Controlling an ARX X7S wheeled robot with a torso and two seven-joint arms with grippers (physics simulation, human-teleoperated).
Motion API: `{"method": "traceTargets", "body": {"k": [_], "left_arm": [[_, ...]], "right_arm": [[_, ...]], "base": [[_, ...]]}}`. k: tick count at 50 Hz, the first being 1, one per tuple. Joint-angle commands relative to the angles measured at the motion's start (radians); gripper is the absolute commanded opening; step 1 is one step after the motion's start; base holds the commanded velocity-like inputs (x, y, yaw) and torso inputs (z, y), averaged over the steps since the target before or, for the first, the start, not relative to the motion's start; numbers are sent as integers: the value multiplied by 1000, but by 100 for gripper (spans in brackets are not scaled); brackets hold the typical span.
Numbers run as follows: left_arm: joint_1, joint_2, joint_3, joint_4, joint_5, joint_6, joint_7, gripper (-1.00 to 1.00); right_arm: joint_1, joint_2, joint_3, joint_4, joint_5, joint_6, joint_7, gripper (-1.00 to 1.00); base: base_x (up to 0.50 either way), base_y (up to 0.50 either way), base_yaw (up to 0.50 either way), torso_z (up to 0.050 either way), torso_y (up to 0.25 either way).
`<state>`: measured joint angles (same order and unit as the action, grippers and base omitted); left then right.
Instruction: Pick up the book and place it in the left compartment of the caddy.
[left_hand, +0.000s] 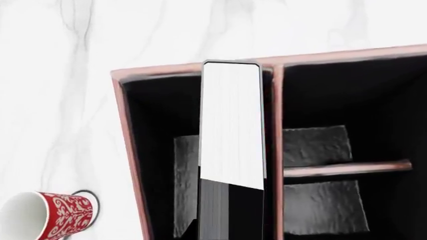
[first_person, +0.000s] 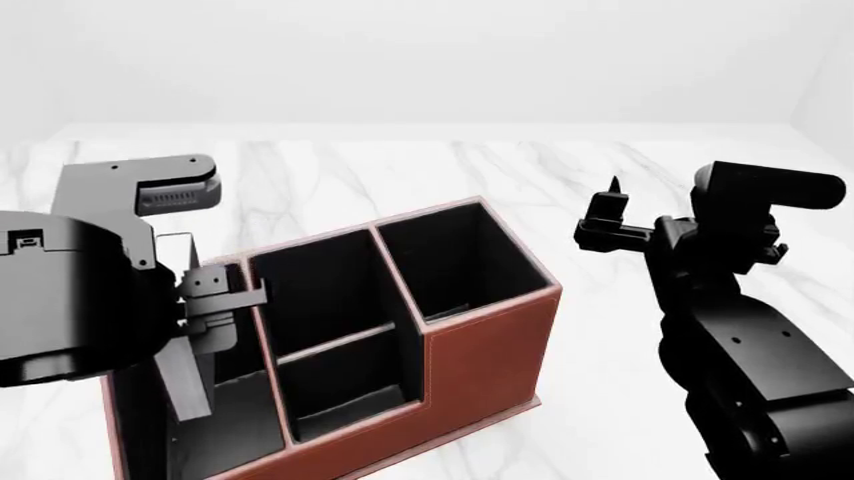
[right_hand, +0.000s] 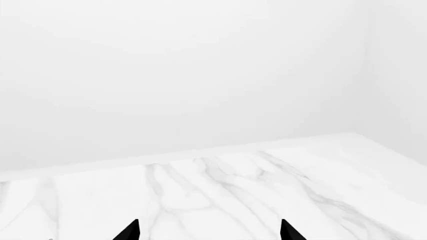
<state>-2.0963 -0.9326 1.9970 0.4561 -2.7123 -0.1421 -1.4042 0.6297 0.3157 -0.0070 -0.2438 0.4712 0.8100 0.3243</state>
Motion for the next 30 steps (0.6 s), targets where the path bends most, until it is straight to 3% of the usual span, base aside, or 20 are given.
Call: {"method": "traceTargets", "body": {"k": [1,30], "left_arm": [[2,0,6,-11,27,11,8,-100],[88,1,30,-6,73,44,54,-100]], "right_arm": [[-3,2,-1,-2,5,-1,3,100],[5,9,1,-8,17,3,13,100]], "base": [[0,0,0,0,0],[0,0,0,0,1]]}}
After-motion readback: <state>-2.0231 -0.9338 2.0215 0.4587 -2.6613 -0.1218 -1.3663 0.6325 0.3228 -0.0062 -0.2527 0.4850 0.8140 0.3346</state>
